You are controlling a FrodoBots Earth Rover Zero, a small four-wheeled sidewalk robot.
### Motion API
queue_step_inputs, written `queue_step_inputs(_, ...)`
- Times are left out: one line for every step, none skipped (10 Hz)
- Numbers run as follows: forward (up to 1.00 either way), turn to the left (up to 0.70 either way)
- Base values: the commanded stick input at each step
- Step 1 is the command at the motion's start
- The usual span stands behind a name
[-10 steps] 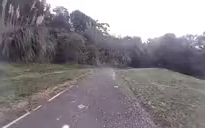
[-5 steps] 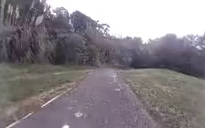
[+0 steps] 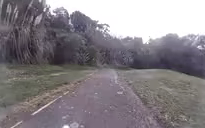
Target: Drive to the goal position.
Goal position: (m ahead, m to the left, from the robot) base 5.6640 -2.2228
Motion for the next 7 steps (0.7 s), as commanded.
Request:
queue_step_inputs(0.45,0.0)
queue_step_inputs(0.45,0.0)
queue_step_inputs(0.45,0.0)
queue_step_inputs(0.45,0.0)
queue_step_inputs(0.45,0.0)
queue_step_inputs(0.45,0.0)
queue_step_inputs(0.45,0.0)
